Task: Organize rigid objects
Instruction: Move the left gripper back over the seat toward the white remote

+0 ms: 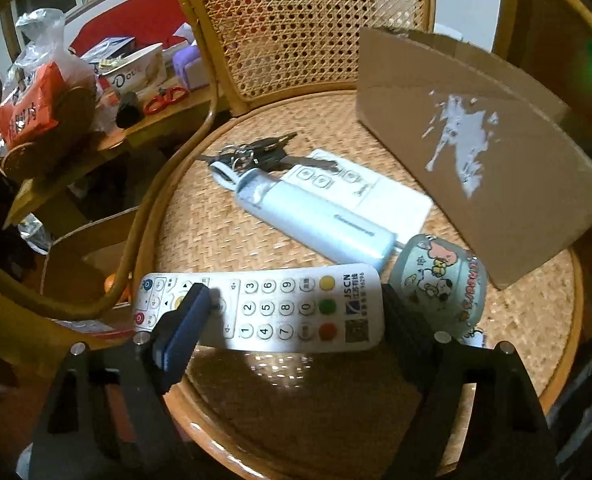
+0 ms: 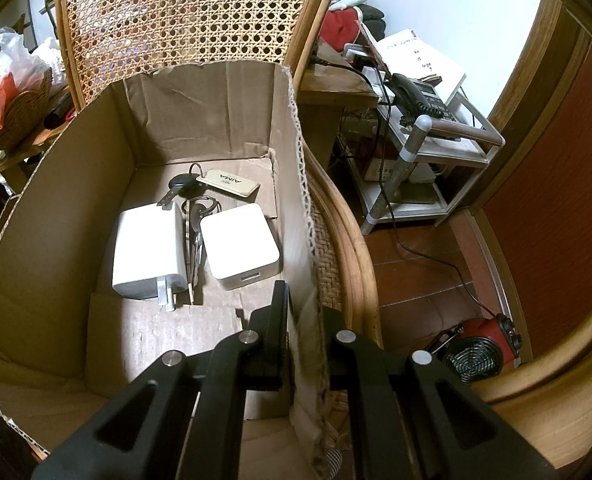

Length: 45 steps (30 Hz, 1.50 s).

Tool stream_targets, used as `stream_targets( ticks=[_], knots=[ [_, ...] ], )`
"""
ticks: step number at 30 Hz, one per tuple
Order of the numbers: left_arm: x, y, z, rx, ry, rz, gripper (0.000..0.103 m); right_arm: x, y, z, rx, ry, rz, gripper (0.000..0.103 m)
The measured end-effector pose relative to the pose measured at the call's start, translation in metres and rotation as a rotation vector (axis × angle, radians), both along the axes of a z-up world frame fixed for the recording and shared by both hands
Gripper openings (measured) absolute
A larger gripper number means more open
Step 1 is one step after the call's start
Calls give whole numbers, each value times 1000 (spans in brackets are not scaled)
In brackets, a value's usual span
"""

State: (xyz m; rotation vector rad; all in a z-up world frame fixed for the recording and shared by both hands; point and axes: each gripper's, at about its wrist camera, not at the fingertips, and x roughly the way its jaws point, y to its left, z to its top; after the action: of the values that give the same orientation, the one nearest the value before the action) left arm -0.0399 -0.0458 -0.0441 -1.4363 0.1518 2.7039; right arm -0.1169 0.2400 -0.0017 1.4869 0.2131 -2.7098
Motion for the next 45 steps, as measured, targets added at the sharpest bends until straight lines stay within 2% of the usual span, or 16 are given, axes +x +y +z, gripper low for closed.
stream_targets(
  ticks=[3, 4, 5, 6, 7, 12, 14, 16, 19, 28, 31, 37, 39, 40, 43, 45],
  knots=[
    [1, 0, 4, 28, 7, -16, 81, 0, 0, 0, 0, 0, 0, 10],
    [1, 0, 6, 43, 6, -24, 75, 0, 0, 0, 0, 0, 1, 10],
    [2, 2, 10, 40, 26, -31, 63, 0, 0, 0, 0, 0, 0, 10],
    [3, 5, 15, 21, 42, -30, 60, 0, 0, 0, 0, 0, -1, 10],
    [2, 6, 17, 16, 45, -39, 51, 0, 0, 0, 0, 0, 0, 10],
    [-2, 2, 23, 44, 52, -34, 48, 0, 0, 0, 1, 0, 0, 10],
    [-2, 1, 27, 59, 60, -38, 40, 0, 0, 0, 0, -1, 0, 10],
    [-2, 0, 33, 76, 64, -39, 39, 0, -1, 0, 0, -1, 0, 10],
    [0, -4, 42, 104, 76, -41, 31, 0, -1, 0, 2, -1, 0, 10],
    [-7, -10, 66, 144, 96, -41, 20, 0, 0, 0, 0, -1, -1, 10],
    [-12, -12, 76, 157, 109, -49, 4, 0, 0, 0, 1, -1, -1, 10],
    [-29, -8, 100, 128, 137, -78, 4, 0, 0, 0, 0, -1, -1, 10],
    [-28, -9, 102, 102, 141, -76, 11, -1, 0, 0, -1, -2, 0, 10],
    [-26, -12, 101, 94, 135, -67, 17, -1, -1, 0, 0, -2, 1, 10],
    [-19, -23, 82, 90, 80, -29, 28, -1, -1, 0, 2, -1, 0, 10],
    [-12, -32, 64, 94, 43, 24, 39, -1, 0, 0, 1, -1, -2, 10]
  ],
)
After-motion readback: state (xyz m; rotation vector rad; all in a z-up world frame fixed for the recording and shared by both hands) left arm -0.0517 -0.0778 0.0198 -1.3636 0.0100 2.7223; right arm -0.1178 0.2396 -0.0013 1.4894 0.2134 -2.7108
